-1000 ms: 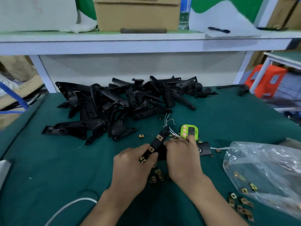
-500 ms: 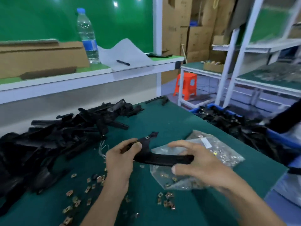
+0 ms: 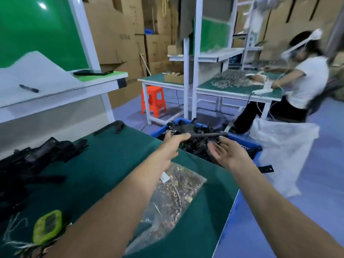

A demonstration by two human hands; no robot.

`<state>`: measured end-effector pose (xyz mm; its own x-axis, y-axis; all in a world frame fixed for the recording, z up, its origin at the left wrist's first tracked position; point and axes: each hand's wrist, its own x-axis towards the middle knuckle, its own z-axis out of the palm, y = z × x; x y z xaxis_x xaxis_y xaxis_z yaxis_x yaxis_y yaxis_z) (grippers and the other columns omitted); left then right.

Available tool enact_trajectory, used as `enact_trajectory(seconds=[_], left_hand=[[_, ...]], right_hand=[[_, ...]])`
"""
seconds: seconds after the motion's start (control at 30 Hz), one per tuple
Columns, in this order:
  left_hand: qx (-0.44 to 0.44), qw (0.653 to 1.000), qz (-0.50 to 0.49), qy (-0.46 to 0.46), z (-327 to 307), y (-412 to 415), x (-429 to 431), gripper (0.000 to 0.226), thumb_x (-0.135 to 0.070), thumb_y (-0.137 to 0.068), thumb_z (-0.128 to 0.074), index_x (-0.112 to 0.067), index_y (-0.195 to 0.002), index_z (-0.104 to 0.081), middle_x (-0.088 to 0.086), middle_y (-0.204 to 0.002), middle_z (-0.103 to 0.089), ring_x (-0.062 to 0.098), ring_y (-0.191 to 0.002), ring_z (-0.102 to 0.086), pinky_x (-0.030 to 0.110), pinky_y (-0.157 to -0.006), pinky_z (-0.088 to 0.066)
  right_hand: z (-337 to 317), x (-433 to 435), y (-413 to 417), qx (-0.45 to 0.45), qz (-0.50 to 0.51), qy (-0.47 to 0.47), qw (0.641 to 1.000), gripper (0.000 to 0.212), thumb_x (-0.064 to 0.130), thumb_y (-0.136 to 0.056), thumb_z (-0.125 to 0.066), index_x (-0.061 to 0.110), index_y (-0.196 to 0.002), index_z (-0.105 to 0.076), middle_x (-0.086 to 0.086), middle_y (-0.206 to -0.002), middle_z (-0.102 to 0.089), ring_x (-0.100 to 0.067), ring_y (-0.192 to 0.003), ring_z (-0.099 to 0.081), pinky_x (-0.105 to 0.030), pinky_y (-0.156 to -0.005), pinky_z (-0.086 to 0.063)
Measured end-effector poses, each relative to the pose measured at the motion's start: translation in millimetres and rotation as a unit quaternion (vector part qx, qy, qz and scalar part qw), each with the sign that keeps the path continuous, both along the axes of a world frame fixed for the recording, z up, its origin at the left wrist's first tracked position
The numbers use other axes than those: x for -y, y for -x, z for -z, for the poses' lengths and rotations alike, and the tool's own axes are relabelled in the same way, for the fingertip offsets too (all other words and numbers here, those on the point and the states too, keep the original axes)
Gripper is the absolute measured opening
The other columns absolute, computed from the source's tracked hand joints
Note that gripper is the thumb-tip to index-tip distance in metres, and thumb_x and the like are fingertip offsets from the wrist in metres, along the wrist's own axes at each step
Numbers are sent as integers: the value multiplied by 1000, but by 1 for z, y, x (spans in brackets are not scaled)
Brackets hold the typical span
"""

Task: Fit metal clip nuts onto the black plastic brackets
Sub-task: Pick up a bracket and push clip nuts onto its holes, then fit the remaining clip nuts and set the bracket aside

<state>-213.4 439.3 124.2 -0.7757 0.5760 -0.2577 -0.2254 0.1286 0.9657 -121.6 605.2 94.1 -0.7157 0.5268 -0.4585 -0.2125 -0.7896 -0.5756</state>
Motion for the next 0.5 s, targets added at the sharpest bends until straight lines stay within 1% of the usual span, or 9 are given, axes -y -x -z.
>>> enact_trajectory(seconds=[0.03,0.07,0.13,0.2,0.23,0.3,0.33,0.4,0.5], left_hand=[[-12,1000,-3,20,0,5,-2,91,-33,-93,-72,-26,-162,-14,2,-165,-27,26,-145,-37,47,-117,-36],[-34,999,-5,42,3,9,-1,89,-33,-92,-73,-26,-161,-18,3,-164,-29,26,-144,-38,46,-116,-38],[-100,992,0,78,10,14,16,77,-26,-89,-74,-28,-156,-35,1,-158,-41,18,-130,-51,33,-101,-46],[-180,979,-4,98,22,20,46,51,-23,-84,-73,-37,-132,-64,-8,-141,-60,1,-107,-62,17,-80,-48],[-214,970,-23,109,28,24,66,38,-24,-80,-73,-43,-112,-73,-12,-128,-69,-2,-99,-66,16,-78,-50],[-258,953,-90,132,37,26,107,24,-24,-75,-73,-47,-83,-77,-15,-99,-78,4,-90,-71,26,-87,-54],[-268,945,-123,145,41,25,129,24,-25,-75,-72,-48,-78,-77,-18,-90,-78,7,-84,-72,27,-85,-55],[-283,927,-166,182,46,18,172,34,-22,-79,-71,-55,-82,-76,-26,-84,-75,3,-81,-71,21,-74,-53],[-297,901,-223,225,54,8,239,41,-13,-86,-73,-54,-82,-76,-32,-80,-72,-12,-75,-66,10,-64,-47]], right_hand=[[2,-4,14,34,-12,-12,999,17,5,-99,-58,-2,-111,-49,-23,-112,-55,-33,-100,-61,-37,-85,-58],[8,-2,25,82,-36,-53,995,21,2,-97,-59,-2,-115,-49,-24,-113,-54,-33,-97,-61,-37,-81,-58],[20,17,38,138,-77,-168,973,28,-7,-90,-60,-2,-117,-55,-21,-96,-63,-28,-78,-66,-36,-66,-61],[30,49,44,126,-121,-263,949,33,-9,-83,-67,6,-112,-63,-15,-80,-73,-25,-68,-68,-38,-68,-60],[34,66,45,121,-144,-307,933,33,-7,-81,-70,11,-108,-67,-11,-80,-76,-25,-69,-69,-39,-73,-59],[37,99,45,132,-161,-422,882,28,0,-79,-69,21,-98,-73,1,-81,-77,-19,-72,-71,-36,-76,-59],[38,113,46,134,-165,-482,850,27,4,-79,-65,26,-91,-74,10,-79,-76,-13,-72,-72,-31,-73,-60],[30,141,45,142,-170,-578,786,27,11,-80,-57,32,-82,-73,22,-76,-72,-1,-66,-68,-18,-61,-54],[20,182,46,94,-222,-643,727,26,10,-81,-58,31,-77,-72,20,-73,-71,5,-67,-65,-11,-59,-48]])
